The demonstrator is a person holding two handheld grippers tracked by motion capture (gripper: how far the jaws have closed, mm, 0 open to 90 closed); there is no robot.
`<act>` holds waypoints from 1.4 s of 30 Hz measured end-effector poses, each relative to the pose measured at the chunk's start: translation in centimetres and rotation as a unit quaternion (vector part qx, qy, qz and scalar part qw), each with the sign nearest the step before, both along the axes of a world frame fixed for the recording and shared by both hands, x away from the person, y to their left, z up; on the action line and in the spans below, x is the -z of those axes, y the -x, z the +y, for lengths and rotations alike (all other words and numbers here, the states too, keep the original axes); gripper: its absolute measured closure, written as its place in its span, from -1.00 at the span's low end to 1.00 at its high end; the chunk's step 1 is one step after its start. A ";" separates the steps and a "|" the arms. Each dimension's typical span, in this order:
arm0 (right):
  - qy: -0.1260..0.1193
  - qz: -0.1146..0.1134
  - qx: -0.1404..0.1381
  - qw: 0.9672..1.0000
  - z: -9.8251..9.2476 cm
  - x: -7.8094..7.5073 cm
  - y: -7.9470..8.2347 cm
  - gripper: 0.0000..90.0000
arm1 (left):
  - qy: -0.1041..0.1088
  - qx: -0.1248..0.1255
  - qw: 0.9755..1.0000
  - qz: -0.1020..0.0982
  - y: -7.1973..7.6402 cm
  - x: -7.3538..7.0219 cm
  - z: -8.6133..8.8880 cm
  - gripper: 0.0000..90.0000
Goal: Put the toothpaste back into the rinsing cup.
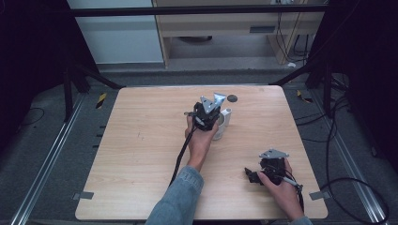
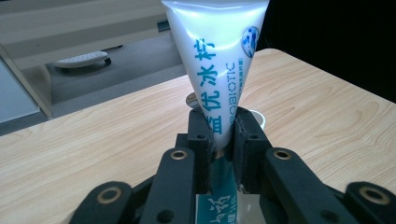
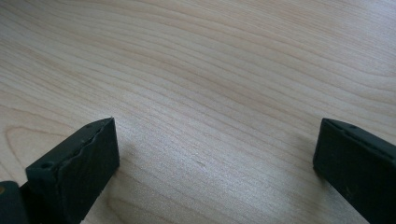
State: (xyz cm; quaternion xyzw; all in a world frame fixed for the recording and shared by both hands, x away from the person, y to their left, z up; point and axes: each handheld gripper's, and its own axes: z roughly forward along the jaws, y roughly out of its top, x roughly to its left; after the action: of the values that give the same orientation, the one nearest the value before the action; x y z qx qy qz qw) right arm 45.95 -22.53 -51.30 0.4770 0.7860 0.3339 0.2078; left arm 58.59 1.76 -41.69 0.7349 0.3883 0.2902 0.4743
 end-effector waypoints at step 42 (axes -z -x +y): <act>0.000 0.000 0.000 1.000 0.0 0.0 0.0 -0.99 | -0.009 0.000 1.000 0.009 -0.3 0.2 -0.2 0.67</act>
State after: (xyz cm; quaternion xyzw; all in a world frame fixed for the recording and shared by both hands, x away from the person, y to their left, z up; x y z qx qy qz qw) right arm 45.96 -22.54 -51.30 0.4766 0.7861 0.3340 0.2082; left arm 58.87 1.52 -41.89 0.7415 0.3905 0.2869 0.4641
